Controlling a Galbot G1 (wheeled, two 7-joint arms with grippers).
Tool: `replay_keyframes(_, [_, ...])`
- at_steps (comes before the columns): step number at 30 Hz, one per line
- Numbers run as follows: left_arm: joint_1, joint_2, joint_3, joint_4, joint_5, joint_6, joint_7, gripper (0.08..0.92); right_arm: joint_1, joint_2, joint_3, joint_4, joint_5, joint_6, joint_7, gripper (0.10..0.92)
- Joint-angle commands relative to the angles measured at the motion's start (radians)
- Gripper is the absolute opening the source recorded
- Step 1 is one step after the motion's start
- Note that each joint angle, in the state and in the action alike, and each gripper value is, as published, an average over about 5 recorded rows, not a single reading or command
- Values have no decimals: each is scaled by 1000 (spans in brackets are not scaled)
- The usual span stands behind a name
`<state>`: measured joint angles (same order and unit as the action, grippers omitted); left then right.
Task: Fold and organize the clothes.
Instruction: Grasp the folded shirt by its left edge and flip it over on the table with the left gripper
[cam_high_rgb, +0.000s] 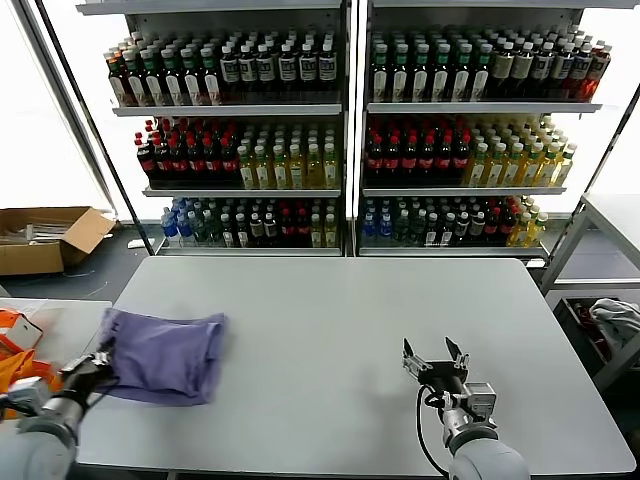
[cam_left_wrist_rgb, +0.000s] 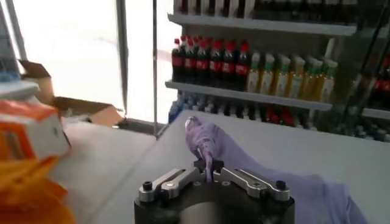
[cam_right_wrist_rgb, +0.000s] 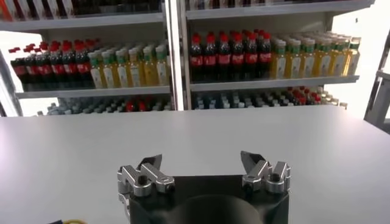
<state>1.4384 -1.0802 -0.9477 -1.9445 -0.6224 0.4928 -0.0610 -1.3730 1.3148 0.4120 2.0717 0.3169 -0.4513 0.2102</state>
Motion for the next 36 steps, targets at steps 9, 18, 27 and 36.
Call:
replay_keyframes(9, [46,174,31,-171,177,7,35,109,32,9,1,-40,12,3,-1,823])
replay_keyframes(18, [-9,-71,489,-89,309,-6,38,109,-9,10,17,-24,-2,6,0,823])
replay_keyframes(27, [-47,-16,470,-152,165,47,-4,109,-23,29,-1,-37,-30,15,-1,823])
replay_keyframes(36, [-41,-82,497,-220,113,46,-32,109,0,53,-27,-51,-57,5,4,823])
